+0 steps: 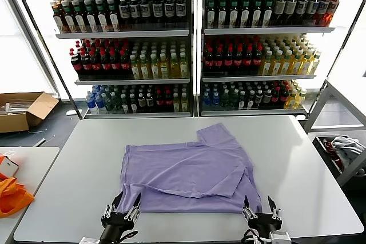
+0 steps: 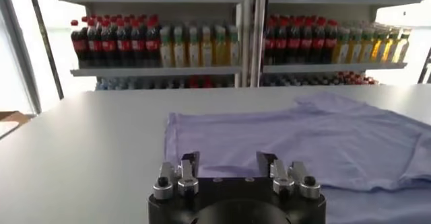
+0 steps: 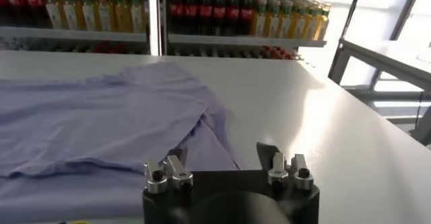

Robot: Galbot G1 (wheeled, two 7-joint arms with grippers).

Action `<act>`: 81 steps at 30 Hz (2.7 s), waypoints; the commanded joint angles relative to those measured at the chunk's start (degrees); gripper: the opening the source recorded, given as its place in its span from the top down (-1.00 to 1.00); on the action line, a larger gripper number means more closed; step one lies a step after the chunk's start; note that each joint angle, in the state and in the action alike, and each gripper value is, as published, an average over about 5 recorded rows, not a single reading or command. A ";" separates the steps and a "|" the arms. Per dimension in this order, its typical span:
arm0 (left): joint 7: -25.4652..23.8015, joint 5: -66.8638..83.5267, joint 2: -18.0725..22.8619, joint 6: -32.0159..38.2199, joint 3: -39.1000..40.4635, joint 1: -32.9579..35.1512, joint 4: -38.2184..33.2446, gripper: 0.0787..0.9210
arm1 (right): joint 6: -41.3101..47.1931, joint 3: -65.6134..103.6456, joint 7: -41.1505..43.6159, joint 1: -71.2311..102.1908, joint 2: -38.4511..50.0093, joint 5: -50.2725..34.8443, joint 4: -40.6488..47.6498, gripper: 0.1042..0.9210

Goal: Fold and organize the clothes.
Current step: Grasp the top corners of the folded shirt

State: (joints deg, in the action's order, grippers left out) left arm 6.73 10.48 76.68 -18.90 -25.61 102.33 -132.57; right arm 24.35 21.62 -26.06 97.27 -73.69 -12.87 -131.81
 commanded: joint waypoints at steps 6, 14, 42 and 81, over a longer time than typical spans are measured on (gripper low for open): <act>-8.09 5.27 -10.65 -1.66 -3.62 -14.77 -0.56 -0.67 | 1.27 10.66 12.31 -20.04 7.32 -10.74 5.38 -0.76; -10.00 19.89 -22.59 -5.29 -4.94 -31.58 13.79 -0.77 | 8.84 5.56 21.03 -38.96 20.48 -11.47 16.82 -0.76; -6.32 22.00 -17.36 -11.66 10.16 -51.51 41.70 -0.77 | 8.74 -16.03 25.40 -67.77 4.23 -12.15 58.21 -0.76; -5.33 19.93 -14.74 -10.65 11.72 -55.09 51.20 -0.77 | 6.88 -12.97 24.50 -70.46 -4.12 -6.50 72.27 -0.76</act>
State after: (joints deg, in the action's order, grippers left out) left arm 1.31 30.83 61.72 -29.64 -14.52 47.78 -82.92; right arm 31.40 8.19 -1.74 27.08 -77.18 -19.65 -61.26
